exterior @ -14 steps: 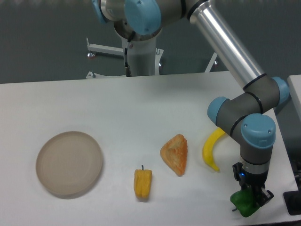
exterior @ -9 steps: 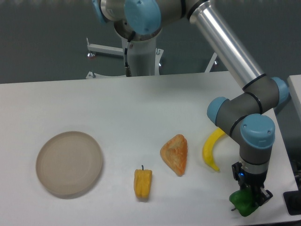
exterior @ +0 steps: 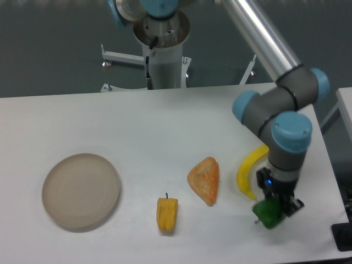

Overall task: Place the green pepper on the table
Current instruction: 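Lift the held green pepper with the gripper and carry it past the banana, then lower the green pepper onto the table beside the banana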

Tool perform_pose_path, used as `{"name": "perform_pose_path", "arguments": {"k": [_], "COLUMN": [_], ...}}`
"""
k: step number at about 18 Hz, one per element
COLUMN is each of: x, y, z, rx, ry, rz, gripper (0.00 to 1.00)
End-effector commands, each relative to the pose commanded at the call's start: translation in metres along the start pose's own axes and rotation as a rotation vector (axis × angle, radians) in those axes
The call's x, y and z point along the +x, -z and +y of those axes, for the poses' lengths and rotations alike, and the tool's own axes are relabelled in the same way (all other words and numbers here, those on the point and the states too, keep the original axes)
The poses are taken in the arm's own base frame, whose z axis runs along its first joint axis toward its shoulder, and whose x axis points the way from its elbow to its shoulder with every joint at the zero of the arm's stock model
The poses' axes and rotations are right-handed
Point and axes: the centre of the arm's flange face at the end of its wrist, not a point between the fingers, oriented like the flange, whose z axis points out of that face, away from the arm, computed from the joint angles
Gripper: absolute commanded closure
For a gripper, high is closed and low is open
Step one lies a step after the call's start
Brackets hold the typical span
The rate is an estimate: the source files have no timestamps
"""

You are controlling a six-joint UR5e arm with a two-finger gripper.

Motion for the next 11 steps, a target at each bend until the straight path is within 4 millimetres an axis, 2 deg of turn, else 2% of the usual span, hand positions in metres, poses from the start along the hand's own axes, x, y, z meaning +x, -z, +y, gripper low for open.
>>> {"name": "perform_pose_path", "arguments": {"k": [4,6,9,11], "x": [0.065,0.094,0.13,0.15], "y": [0.017,0.013,0.009,-0.001], "z": [0.012,0.024,0.028,0.032], "rx": [0.009,0.007,-0.002,-0.003], "ry": [0.032,0.049,0.041,0.027], "rz": [0.07,0.108,0.147,0.175], "gripper": [0.67,0.67,0.68,0.7]}}
